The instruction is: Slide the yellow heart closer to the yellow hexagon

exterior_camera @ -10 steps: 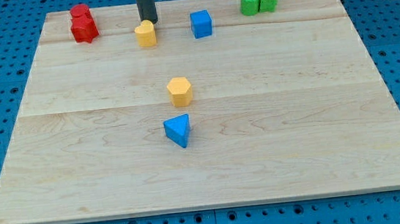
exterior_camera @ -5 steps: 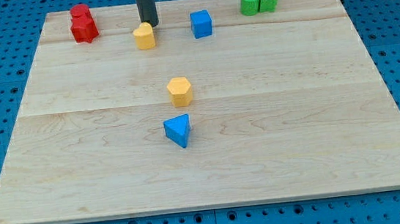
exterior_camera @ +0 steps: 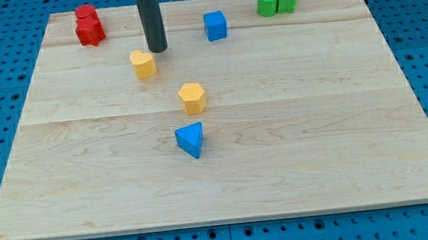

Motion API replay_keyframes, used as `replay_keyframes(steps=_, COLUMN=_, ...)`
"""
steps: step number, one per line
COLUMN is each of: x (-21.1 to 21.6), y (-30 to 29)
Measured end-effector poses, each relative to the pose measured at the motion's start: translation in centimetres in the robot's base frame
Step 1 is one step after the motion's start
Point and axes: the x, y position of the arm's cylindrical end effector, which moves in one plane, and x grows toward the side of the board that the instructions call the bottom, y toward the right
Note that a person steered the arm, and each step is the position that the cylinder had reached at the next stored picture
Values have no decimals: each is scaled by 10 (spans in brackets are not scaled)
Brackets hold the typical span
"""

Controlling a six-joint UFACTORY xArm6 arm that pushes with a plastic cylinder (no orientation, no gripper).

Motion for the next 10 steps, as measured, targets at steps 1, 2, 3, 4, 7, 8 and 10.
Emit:
replay_keyframes(steps=1, x=6, y=-16)
replay_keyframes(steps=2, x=25, y=-16)
replay_keyframes(steps=3, x=41, y=-15)
replay_keyframes(steps=4, x=49, y=-15)
replay_keyframes(steps=7, x=49, y=4)
replay_keyframes(steps=8, x=52, y=17)
replay_keyframes(steps=10, x=60, y=33)
